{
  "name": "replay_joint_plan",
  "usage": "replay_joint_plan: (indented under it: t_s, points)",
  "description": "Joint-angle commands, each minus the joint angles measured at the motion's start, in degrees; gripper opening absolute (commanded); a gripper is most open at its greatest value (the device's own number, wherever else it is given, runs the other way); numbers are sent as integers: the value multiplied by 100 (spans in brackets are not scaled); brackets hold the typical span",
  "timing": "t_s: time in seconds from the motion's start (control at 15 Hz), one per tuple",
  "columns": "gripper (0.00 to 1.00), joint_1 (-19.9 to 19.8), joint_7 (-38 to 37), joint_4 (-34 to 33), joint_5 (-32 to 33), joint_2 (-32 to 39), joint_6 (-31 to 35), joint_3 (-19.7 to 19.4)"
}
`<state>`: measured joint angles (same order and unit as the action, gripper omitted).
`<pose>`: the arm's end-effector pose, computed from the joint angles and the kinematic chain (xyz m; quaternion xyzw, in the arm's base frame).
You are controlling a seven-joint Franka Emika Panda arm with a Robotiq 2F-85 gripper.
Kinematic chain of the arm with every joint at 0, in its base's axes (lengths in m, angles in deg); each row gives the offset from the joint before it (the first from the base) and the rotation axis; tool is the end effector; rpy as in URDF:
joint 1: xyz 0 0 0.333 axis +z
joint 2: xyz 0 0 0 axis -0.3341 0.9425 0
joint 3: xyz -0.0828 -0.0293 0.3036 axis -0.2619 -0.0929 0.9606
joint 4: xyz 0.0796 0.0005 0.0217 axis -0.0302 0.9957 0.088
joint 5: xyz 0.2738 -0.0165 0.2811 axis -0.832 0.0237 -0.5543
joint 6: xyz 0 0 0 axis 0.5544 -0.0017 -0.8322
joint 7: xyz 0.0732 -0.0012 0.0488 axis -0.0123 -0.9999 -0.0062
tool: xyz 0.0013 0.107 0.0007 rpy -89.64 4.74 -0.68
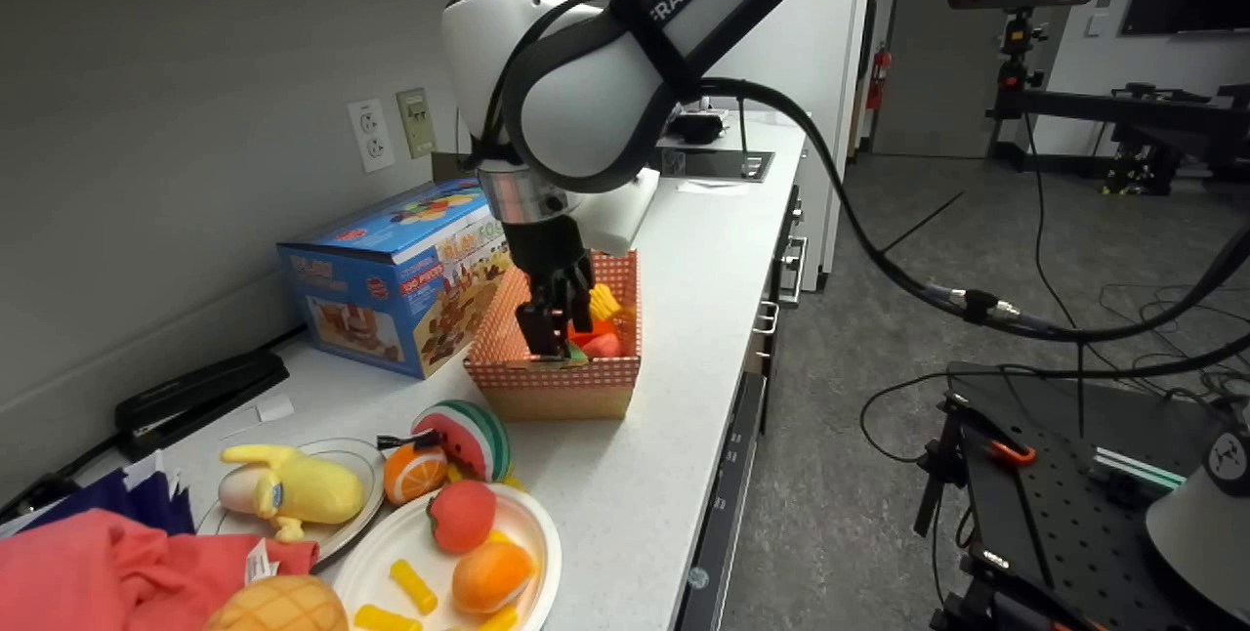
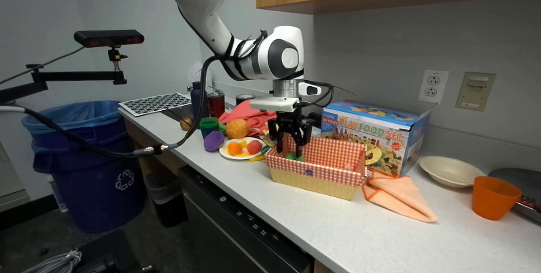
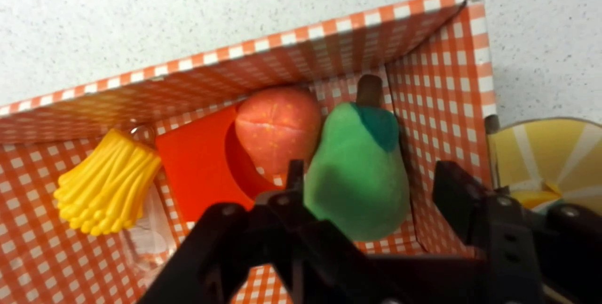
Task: Remove the green plushy from the box and put it on the counter
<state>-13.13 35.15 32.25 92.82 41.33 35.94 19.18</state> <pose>0.6366 0.0738 0.2943 0.9952 0.0755 -0.0264 0.0560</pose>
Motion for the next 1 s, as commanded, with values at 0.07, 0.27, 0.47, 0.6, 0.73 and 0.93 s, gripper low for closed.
replay_joint_plan:
  t_s: [0.07, 0.27, 0.47, 0.6, 0.73, 0.93]
  points:
    - [31, -156, 418, -95, -347, -27, -238, 174]
    - [58, -90, 399, -116, -201, -23, -370, 99]
    - [61, -64, 339, -123, -102, -18, -434, 59]
    - [51, -45, 241, -37, -107, -8, -275, 64]
    - [67, -47, 240, -45, -80, -8, -297, 50]
    - [70, -47, 240, -47, -76, -8, -298, 48]
